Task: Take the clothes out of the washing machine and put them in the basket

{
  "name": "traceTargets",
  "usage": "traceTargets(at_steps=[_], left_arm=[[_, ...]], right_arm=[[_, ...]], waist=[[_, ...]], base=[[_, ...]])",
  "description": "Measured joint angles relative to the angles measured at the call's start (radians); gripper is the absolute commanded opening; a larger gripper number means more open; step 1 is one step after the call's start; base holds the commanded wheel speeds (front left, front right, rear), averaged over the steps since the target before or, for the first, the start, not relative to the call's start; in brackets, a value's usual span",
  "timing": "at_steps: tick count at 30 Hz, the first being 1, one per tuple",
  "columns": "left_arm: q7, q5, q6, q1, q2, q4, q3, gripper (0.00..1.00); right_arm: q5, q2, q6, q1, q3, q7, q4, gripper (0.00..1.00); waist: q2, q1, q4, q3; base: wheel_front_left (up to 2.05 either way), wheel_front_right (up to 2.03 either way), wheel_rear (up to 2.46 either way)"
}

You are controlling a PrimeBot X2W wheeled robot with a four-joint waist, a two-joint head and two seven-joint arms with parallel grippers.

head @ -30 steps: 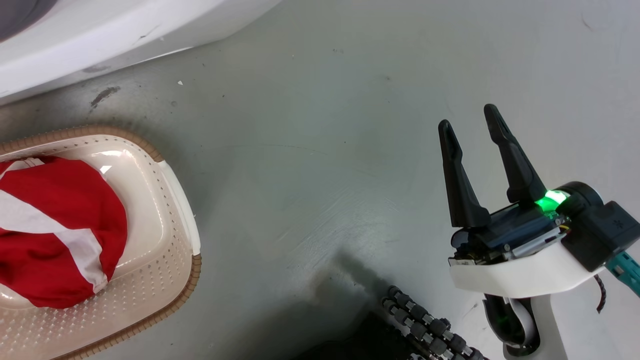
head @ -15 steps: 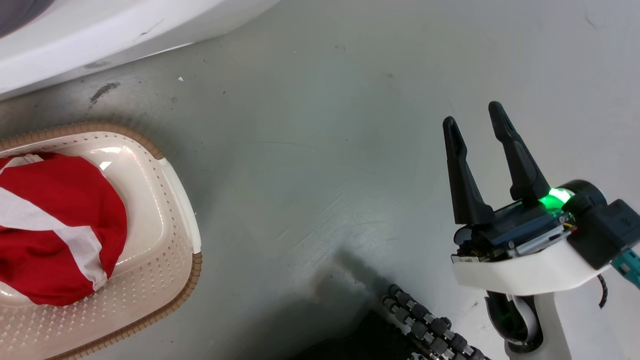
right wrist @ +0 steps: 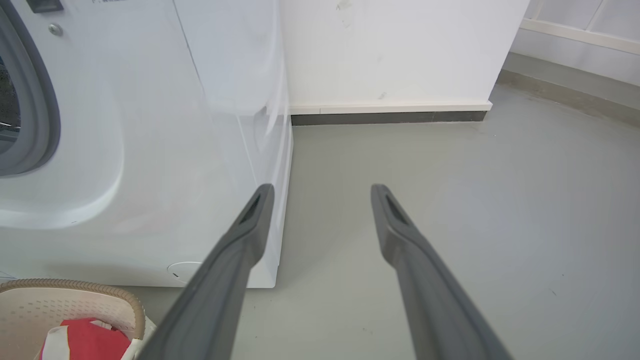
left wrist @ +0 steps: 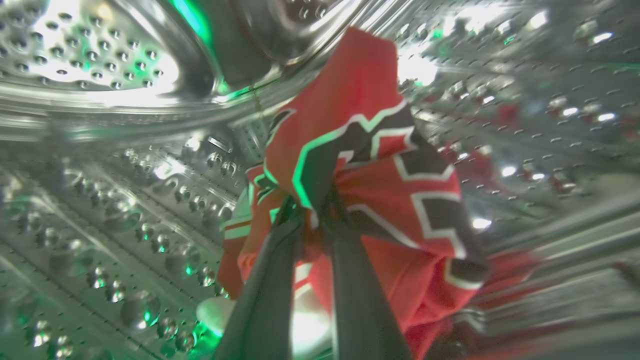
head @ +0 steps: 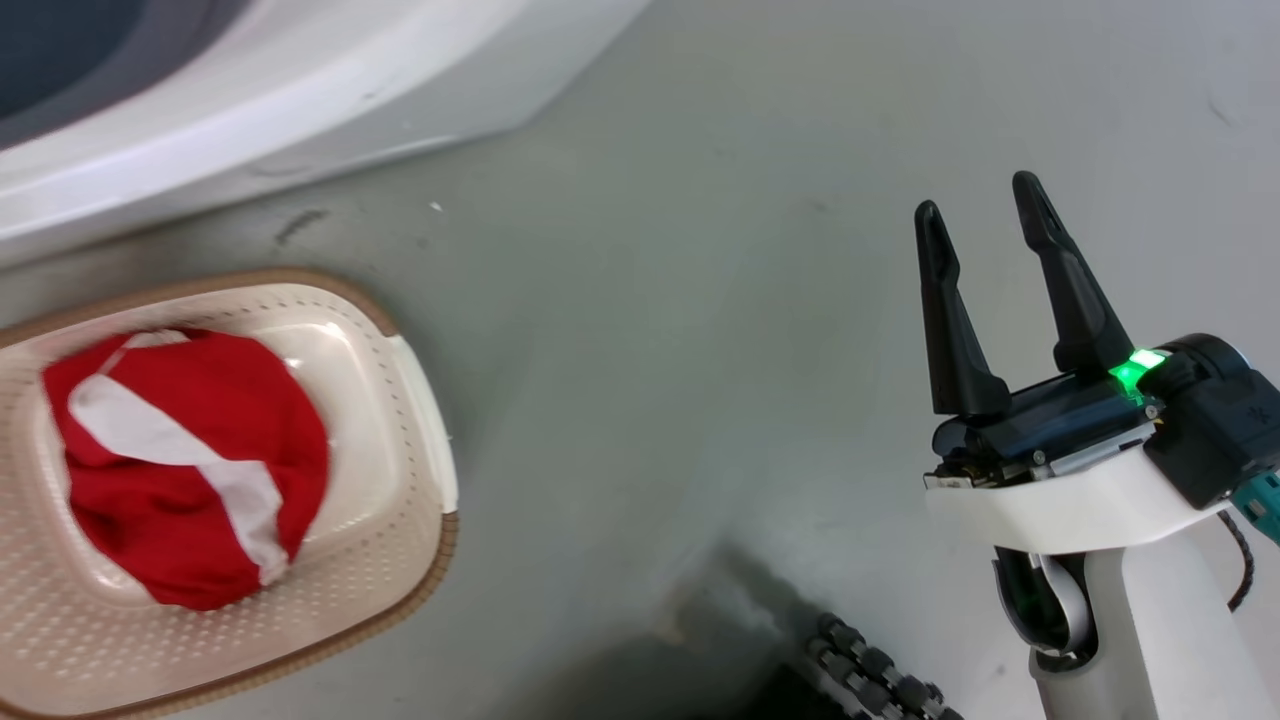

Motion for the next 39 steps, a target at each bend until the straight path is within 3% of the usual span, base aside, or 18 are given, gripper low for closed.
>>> traceTargets(at_steps=[17,25,30,39], left_arm=[[-0.459,-0.046,0.0,0.411,-0.123,0.037,-0.154,0.0],[-0.569,-0.044,0.02,0.557,-0.218,0.026,-0.164,0.0],[-0.579,-0.011,0.067,0.635,-0.226,-0.083,-0.117,0.0],[-0.58,0.053,0.151,0.855,-0.171,-0.416,0.051,0.0]], right_arm=[[-0.126,0.001,0.0,0.058,-0.072,0.0,0.094,1.0],[-0.156,0.0,0.0,0.126,-0.091,0.0,0.132,1.0],[-0.161,0.0,0.0,0.14,-0.105,0.0,0.143,1.0],[-0.161,0.0,0.0,0.165,-0.101,0.0,0.154,1.0]], waist=[[0.0,-0.0001,0.148,-0.301],[0.0,-0.0002,0.223,-0.438],[0.0,-0.0003,0.267,-0.503],[0.0,-0.0003,0.311,-0.582]], base=[[0.0,0.0,0.0],[0.0,0.0,0.0],[0.0,0.0,0.0],[0.0,0.0,0.0]])
